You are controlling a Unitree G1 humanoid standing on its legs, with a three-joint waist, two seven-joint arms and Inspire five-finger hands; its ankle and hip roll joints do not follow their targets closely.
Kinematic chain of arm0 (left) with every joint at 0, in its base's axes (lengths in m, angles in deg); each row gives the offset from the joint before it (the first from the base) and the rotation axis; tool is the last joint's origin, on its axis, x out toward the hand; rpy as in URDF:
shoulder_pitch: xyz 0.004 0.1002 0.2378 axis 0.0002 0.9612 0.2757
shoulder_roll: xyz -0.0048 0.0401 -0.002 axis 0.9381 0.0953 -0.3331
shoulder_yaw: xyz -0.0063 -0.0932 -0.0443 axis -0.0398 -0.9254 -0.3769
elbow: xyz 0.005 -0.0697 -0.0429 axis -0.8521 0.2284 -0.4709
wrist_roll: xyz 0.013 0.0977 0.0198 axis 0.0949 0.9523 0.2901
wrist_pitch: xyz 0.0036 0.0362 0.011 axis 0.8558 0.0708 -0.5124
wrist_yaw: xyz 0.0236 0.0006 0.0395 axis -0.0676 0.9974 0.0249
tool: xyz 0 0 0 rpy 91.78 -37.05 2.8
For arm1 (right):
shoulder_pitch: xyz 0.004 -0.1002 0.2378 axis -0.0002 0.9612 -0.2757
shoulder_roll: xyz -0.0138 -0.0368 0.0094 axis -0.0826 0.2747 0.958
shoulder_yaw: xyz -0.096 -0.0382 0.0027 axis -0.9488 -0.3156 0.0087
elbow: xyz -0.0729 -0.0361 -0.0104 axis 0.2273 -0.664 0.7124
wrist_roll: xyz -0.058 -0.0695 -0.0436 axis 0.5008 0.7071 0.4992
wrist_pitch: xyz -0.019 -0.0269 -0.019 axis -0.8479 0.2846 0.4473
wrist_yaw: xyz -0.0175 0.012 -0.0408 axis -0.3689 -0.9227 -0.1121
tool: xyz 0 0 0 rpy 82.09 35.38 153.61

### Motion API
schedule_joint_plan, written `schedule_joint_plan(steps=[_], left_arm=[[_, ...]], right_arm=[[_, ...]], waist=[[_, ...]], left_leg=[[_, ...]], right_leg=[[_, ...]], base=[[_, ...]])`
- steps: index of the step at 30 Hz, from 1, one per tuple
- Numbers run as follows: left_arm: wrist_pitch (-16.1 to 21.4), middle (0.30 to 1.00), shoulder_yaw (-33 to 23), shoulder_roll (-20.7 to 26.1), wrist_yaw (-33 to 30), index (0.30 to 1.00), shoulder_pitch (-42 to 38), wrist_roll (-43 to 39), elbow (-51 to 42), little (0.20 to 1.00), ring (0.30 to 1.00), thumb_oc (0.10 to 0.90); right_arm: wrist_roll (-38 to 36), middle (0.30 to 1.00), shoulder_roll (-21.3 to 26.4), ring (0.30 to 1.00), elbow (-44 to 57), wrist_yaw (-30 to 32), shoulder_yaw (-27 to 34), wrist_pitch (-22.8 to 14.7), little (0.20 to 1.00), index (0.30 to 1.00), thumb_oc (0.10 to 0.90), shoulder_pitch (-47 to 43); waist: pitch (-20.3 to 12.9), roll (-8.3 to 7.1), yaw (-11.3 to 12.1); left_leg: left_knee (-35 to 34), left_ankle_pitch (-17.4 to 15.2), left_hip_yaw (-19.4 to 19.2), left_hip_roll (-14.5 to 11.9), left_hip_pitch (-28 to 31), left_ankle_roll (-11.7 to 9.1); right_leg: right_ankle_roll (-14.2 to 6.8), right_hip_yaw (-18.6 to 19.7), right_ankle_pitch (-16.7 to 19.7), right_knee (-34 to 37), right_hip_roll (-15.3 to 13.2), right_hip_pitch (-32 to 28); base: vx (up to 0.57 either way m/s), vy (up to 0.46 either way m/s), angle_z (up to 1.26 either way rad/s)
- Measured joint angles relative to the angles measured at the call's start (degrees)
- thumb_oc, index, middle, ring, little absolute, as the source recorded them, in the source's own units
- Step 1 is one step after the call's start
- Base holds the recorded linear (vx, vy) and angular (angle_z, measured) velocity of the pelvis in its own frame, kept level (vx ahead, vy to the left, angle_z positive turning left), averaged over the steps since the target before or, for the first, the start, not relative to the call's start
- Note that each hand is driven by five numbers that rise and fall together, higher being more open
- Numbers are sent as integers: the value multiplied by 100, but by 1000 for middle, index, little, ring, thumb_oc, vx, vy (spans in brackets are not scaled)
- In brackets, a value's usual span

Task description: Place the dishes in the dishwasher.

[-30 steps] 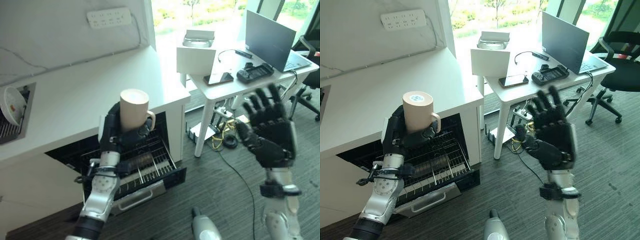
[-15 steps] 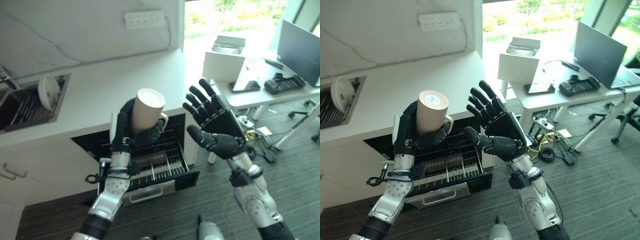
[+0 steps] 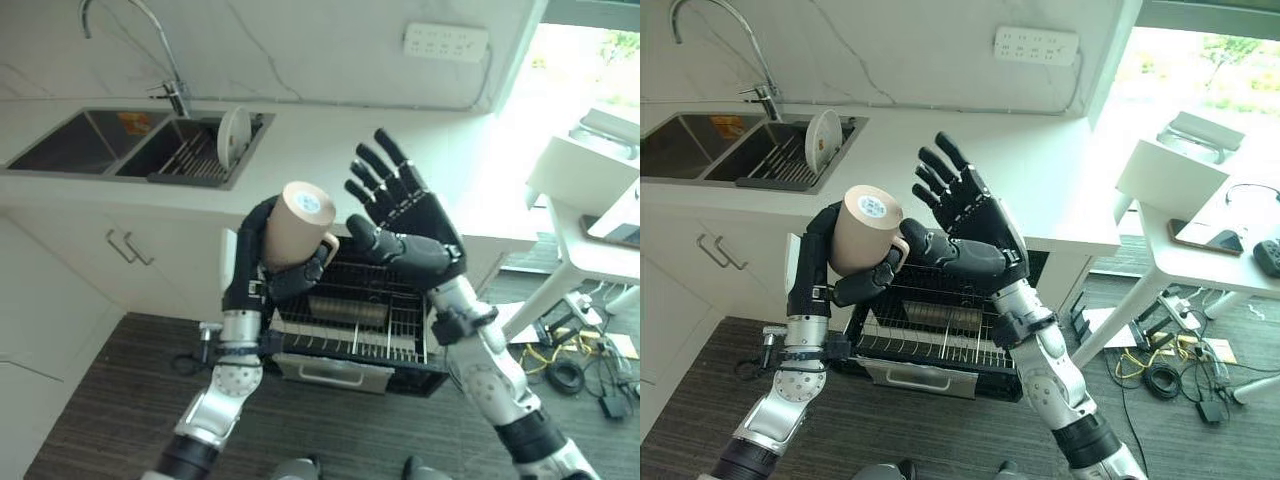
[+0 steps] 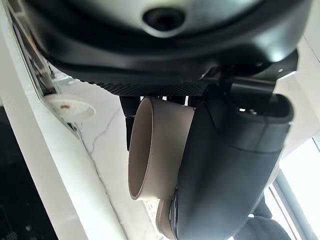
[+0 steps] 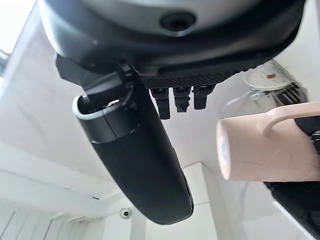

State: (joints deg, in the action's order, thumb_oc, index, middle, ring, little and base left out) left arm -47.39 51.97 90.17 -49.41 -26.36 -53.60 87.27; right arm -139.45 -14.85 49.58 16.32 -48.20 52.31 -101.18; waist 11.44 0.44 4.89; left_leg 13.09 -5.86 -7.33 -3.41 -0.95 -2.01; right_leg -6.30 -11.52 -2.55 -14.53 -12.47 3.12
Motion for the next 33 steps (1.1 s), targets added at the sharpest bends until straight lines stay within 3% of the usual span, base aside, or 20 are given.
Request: schedule_joint_plan(steps=[10, 18, 22, 33], left_arm=[[98, 300, 2, 119, -1, 300, 0, 215, 7, 300, 300, 400], [205, 300, 31, 119, -105, 300, -1, 397, 10, 300, 300, 400], [207, 300, 105, 120, -127, 300, -6, 565, 12, 300, 300, 400], [208, 300, 482, 117, -245, 300, -271, 615, 283, 300, 300, 400]], right_arm=[[157, 900, 188, 900, -213, 20, -141, 728, 900, 900, 800, -34], [358, 900, 186, 900, -214, 79, -235, 905, 900, 900, 800, -37], [359, 900, 231, 900, -217, 49, -343, 1271, 900, 900, 800, -75], [358, 900, 141, 900, -384, 445, -579, 1378, 900, 900, 800, -538]], waist=[[4, -9, -13], [6, -14, -19], [7, -17, -17], [12, -49, -11]], left_leg=[[-8, 1, 141, 52, -11, 2], [-2, 2, 163, 52, -7, 1], [-2, 3, 180, 52, -14, 0], [34, 4, 191, 54, -17, -2]], right_leg=[[-25, -58, -113, -99, -50, -5], [-19, -68, -171, -170, -51, -5], [-18, -72, -188, -189, -51, -6], [-14, -68, -193, -209, -51, -5]], base=[[13, -4, 6], [3, 1, 2], [0, 0, 0], [0, 0, 0]])
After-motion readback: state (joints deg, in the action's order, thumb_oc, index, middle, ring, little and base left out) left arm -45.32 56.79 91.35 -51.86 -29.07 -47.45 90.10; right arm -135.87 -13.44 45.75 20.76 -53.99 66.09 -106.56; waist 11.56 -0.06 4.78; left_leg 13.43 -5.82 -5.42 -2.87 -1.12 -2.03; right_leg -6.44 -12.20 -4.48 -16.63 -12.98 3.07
